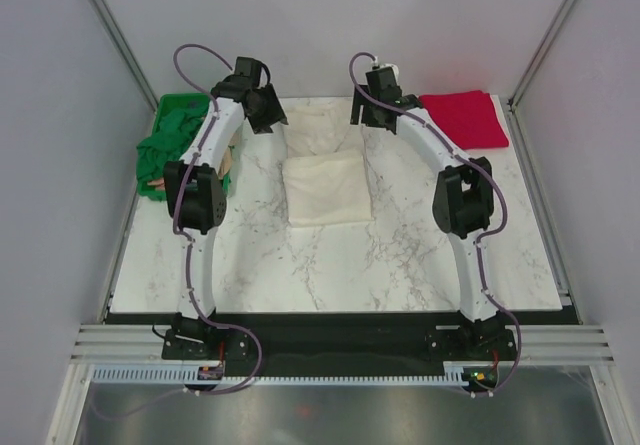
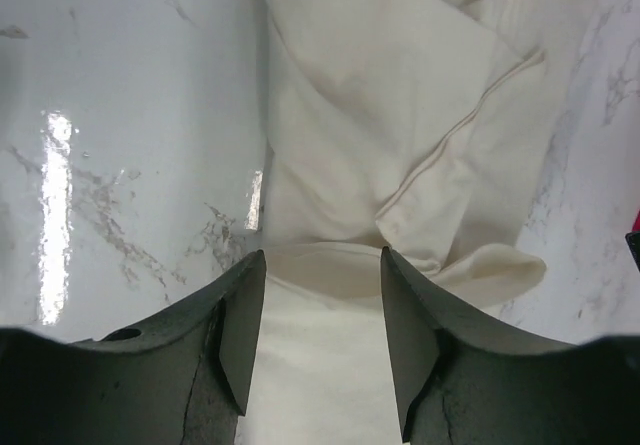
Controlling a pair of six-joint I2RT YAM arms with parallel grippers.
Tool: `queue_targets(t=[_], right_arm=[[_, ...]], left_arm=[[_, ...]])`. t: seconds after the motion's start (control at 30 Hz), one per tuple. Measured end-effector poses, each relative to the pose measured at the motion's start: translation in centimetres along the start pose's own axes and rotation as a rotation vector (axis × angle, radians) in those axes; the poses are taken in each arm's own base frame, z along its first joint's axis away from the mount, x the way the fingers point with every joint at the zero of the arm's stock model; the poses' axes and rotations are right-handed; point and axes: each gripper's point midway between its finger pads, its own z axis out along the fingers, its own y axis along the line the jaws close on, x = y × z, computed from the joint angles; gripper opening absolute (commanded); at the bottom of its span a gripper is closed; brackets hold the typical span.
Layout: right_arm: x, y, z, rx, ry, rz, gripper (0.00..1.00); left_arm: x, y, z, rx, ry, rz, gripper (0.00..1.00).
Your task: Fold and stack the t-shirts
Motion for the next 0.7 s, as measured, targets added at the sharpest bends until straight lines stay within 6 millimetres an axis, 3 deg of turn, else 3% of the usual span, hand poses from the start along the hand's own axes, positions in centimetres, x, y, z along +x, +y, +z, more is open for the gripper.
queue_targets(t=[0.1,0.2,0.37,0.5,0.63,0.7], right_arm=[[-1.7,-1.1,-1.7,-0.007,-0.029,0.025,0.83],[0.3,-2.3,-4.8,-0.025,-0.002,0.047,0.83],[7.3,-1.9,-9.2,-0.142,0.098,0.079,0.83],[14.2,-1.7,-10.0,-0.213,0.221,0.095,0.83],[20.9,-3.3,-10.9,-0.211,0.354,0.114,0.82],[20.6,-2.8,-11.3,-0.248,0.326,0.127,0.81]], left_arm=[[-1.9,0.2,-2.1,0.017,-0.031,-0.011,0.57],[-0.8,0.4,-4.5,0.018,-0.020,-0.010,0.56],[6.2,1.3,-7.4,0.003,0.071,0.021,0.56],[12.4,1.7,-8.3,0.011,0.132,0.075,0.56],[19.0,2.7,-8.4,0.006,0.208,0.129,0.56],[21.2,3.2,-8.1,0.010,0.229,0.148,0.56]])
